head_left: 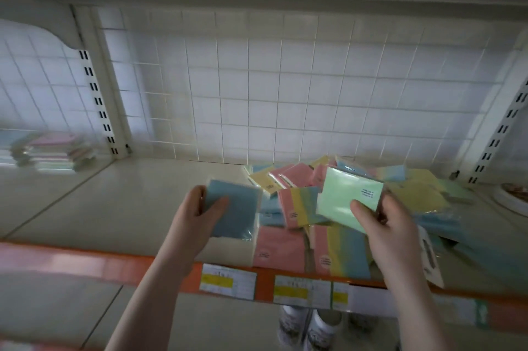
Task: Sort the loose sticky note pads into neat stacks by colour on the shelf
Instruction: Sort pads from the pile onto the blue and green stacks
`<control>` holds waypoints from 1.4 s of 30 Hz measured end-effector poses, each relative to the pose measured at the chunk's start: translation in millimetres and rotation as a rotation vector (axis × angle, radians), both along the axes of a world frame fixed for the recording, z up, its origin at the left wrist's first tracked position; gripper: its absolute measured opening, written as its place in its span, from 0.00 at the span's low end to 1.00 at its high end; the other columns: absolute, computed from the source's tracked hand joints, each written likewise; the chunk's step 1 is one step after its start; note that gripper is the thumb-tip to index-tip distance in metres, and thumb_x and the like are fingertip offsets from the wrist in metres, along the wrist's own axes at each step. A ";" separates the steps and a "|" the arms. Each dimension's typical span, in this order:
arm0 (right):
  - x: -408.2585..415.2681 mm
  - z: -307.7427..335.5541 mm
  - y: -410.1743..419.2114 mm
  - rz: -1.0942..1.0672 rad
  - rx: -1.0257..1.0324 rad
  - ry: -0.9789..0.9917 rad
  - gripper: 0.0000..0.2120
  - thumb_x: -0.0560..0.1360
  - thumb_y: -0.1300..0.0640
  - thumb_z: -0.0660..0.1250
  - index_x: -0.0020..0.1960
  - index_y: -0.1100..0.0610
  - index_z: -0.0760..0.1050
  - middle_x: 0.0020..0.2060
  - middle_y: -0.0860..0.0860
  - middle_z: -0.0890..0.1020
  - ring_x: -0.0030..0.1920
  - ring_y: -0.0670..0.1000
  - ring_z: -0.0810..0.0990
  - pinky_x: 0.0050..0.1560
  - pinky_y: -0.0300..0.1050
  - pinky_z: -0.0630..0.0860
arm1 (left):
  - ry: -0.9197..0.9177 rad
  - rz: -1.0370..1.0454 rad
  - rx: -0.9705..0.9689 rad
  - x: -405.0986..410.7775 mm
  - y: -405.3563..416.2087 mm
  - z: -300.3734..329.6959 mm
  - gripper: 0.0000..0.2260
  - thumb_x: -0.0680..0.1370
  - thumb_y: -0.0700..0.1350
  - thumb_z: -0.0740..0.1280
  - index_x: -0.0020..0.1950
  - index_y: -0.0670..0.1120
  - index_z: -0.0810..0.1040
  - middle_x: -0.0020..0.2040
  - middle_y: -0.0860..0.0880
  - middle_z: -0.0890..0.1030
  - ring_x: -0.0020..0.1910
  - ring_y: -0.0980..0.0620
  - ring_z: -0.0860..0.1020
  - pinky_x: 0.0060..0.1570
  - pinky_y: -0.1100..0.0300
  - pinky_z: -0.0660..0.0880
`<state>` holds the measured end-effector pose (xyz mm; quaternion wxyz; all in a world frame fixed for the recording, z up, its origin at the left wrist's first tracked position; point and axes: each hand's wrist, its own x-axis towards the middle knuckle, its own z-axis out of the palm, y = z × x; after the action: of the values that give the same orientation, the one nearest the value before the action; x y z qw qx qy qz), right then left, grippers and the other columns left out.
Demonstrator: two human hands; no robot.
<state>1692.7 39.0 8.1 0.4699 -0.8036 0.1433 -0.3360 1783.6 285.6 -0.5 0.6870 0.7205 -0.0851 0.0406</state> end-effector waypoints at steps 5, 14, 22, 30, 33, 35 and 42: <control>19.6 0.8 48.6 0.143 0.141 0.012 0.03 0.75 0.56 0.67 0.47 0.56 0.76 0.43 0.51 0.81 0.44 0.51 0.79 0.37 0.41 0.73 | -0.007 0.066 -0.109 -3.8 34.5 9.9 0.04 0.79 0.39 0.64 0.45 0.46 0.70 0.42 0.45 0.74 0.41 0.51 0.74 0.38 0.55 0.73; 80.4 -0.8 177.6 0.252 0.212 -0.002 0.11 0.71 0.51 0.69 0.44 0.59 0.76 0.36 0.59 0.79 0.33 0.53 0.74 0.37 0.47 0.69 | -0.026 0.131 -0.167 32.9 154.9 3.7 0.04 0.77 0.42 0.67 0.46 0.48 0.72 0.41 0.47 0.77 0.40 0.51 0.76 0.34 0.57 0.73; 147.9 -7.0 333.7 0.339 0.341 -0.025 0.02 0.75 0.62 0.67 0.45 0.56 0.77 0.29 0.44 0.74 0.27 0.39 0.71 0.32 0.37 0.65 | -0.045 0.193 -0.185 93.2 322.0 5.7 0.04 0.77 0.41 0.67 0.48 0.44 0.73 0.40 0.44 0.75 0.39 0.50 0.76 0.30 0.61 0.75; 204.7 -0.1 433.8 0.360 0.398 -0.020 0.05 0.75 0.63 0.67 0.43 0.54 0.76 0.31 0.46 0.76 0.26 0.36 0.72 0.33 0.39 0.65 | 0.020 0.304 -0.124 139.2 414.1 1.7 0.07 0.74 0.45 0.70 0.44 0.46 0.73 0.37 0.48 0.74 0.37 0.52 0.73 0.34 0.57 0.69; 228.3 4.4 454.5 0.366 0.414 -0.026 0.06 0.75 0.63 0.67 0.41 0.54 0.76 0.32 0.46 0.77 0.26 0.36 0.72 0.33 0.39 0.65 | 0.036 0.314 -0.111 152.7 431.5 3.7 0.12 0.69 0.50 0.69 0.45 0.45 0.72 0.37 0.48 0.74 0.37 0.52 0.73 0.33 0.57 0.70; 243.5 8.3 466.5 0.380 0.412 -0.015 0.06 0.74 0.63 0.67 0.41 0.54 0.76 0.32 0.46 0.77 0.27 0.37 0.73 0.33 0.39 0.66 | 0.038 0.345 -0.125 161.2 441.8 4.8 0.08 0.75 0.45 0.70 0.45 0.44 0.72 0.38 0.48 0.73 0.36 0.53 0.72 0.34 0.58 0.70; 274.7 21.0 517.2 0.405 0.415 -0.019 0.04 0.74 0.62 0.68 0.42 0.55 0.77 0.32 0.48 0.76 0.26 0.38 0.72 0.31 0.37 0.67 | 0.013 0.440 -0.162 198.3 495.3 12.9 0.05 0.78 0.40 0.64 0.43 0.44 0.71 0.37 0.47 0.72 0.37 0.52 0.72 0.36 0.56 0.70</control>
<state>1967.3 556.1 29.1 0.6831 -0.6993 0.0414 -0.2064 1982.0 780.8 12.4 0.7177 0.6644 0.0821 0.1915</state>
